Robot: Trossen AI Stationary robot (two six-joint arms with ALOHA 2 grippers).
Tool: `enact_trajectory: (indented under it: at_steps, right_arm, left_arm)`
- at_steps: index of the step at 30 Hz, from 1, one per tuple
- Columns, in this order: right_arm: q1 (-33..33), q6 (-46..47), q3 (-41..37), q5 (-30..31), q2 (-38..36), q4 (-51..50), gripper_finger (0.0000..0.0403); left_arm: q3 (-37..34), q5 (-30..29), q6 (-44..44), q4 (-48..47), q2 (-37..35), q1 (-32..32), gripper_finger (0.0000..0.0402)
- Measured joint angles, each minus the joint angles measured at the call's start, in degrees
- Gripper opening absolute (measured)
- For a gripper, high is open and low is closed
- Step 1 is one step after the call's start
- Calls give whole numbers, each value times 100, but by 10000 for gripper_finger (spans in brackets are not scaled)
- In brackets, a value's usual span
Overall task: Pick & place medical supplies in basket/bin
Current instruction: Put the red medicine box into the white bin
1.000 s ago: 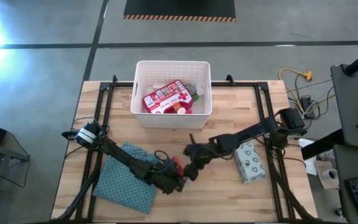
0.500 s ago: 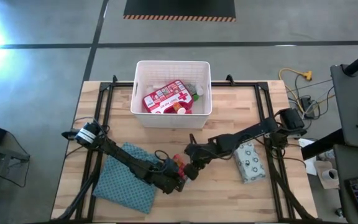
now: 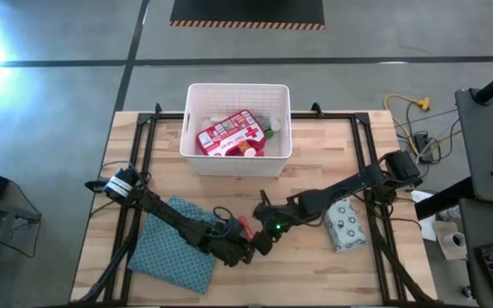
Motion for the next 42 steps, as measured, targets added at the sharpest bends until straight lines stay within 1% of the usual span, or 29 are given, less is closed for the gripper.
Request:
enact_trajectory:
  at_steps: [5,9,12,17,23,26,28,34,39,42]
  right_arm:
    - [-8,-93,32,47,6,-55,231]
    - [1,-98,-45,110,7,-410,231]
    - [-6,-50,-93,299,4,-420,231]
    - [15,45,24,418,4,-410,231]
    - [14,3,224,870,-2,-716,231]
    - [11,21,254,1003,-2,-815,231]
    - [16,32,300,1021,9,-811,231]
    - [16,-157,814,1062,443,-1144,231]
    - [20,-297,1667,1602,928,-2507,231]
    - [16,-492,2213,1668,1221,-3062,231]
  left_arm:
    - [-2,2,-28,1,0,-1,102]
    - [-2,9,-31,-1,0,-4,102]
    - [-2,-6,-28,-1,0,-23,102]
    - [-2,-43,104,-3,2,-124,102]
    - [-4,-409,133,-49,2,-395,102]
    - [-4,-469,139,-47,2,-512,102]
    - [-4,-620,210,-45,2,-609,102]
    - [-4,-1194,232,-14,0,-895,102]
    - [-2,-1293,232,-9,-4,-950,102]
    - [-2,-1327,229,-6,-11,-1018,102]
